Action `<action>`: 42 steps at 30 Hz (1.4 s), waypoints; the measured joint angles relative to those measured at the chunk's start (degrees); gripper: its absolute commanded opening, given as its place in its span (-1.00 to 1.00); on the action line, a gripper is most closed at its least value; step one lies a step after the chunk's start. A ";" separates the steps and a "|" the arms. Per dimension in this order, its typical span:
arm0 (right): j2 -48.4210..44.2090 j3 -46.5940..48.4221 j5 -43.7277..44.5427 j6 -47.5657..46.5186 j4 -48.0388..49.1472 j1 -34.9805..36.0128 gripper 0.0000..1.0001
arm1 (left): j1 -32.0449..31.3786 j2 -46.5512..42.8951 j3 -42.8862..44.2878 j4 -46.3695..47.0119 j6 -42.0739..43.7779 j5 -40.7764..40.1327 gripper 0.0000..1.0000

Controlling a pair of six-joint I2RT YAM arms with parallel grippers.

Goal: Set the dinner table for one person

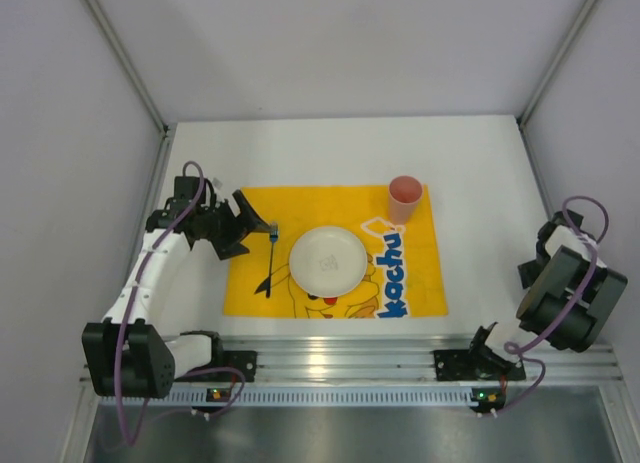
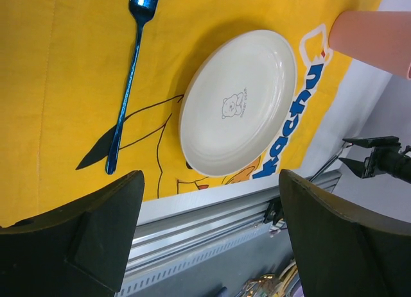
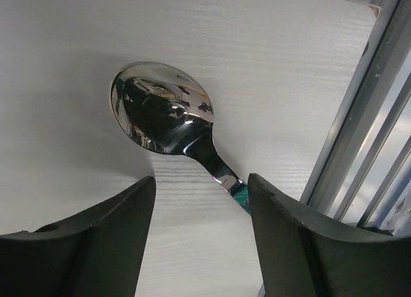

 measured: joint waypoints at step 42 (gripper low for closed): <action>-10.32 12.94 -20.85 -11.74 2.40 19.69 0.99 | -13.44 7.37 6.43 2.97 -3.82 -6.78 0.78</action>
